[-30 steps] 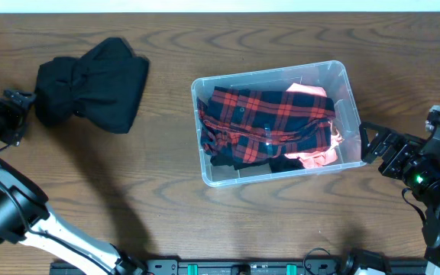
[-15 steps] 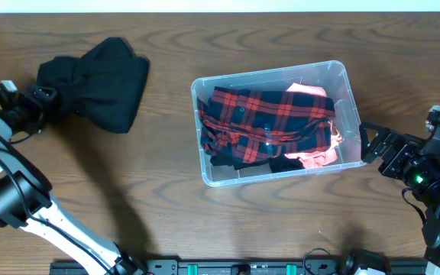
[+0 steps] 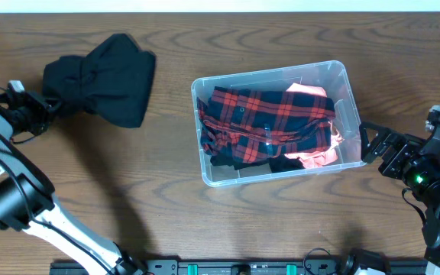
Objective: Pack container
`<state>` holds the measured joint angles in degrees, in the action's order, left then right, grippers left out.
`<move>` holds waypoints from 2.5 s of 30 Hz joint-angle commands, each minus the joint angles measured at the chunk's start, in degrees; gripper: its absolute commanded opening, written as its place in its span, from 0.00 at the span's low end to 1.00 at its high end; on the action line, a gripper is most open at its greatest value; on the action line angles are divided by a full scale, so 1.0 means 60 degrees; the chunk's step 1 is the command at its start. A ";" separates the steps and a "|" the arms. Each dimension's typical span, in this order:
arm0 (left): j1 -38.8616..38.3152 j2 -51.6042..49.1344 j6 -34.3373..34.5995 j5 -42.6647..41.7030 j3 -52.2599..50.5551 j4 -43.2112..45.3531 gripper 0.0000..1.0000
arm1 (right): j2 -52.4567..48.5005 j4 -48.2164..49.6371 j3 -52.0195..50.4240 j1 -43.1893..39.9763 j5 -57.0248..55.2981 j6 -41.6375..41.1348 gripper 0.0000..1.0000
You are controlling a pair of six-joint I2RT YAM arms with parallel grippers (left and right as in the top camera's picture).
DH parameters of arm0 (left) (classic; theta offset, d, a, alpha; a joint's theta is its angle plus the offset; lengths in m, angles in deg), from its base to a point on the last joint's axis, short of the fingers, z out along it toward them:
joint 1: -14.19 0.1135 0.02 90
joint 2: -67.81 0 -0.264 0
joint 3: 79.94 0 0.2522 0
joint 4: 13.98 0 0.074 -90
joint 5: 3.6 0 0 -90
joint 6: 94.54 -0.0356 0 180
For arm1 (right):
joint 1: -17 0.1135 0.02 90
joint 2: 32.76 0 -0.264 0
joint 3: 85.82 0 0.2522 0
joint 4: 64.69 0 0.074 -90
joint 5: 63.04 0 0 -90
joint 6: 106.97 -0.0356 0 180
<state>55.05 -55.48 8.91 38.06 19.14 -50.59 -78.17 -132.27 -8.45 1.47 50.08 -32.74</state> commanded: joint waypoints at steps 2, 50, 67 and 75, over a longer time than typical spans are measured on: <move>-0.0189 0.2473 -0.0200 -0.1122 0.0015 -0.0892 0.06 | 0.0022 0.0000 0.0073 -0.0095 -0.0036 -0.0011 0.99; -1.4364 0.5876 0.2845 0.6003 0.0015 0.2412 0.06 | 0.0022 0.0000 0.0076 -0.0095 -0.0036 -0.0007 0.99; -1.5919 0.5577 0.2892 0.9938 0.0000 -0.3410 0.06 | 0.0022 0.0000 0.0073 -0.0095 -0.0036 -0.0011 1.00; -1.5926 0.5577 0.3235 1.0455 -0.0120 -0.5533 0.06 | 0.0022 0.0000 0.0076 -0.0095 -0.0036 -0.0007 0.99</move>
<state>-40.00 -21.84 27.05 98.73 18.29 -81.06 -78.17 -132.27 -8.45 1.47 50.06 -32.74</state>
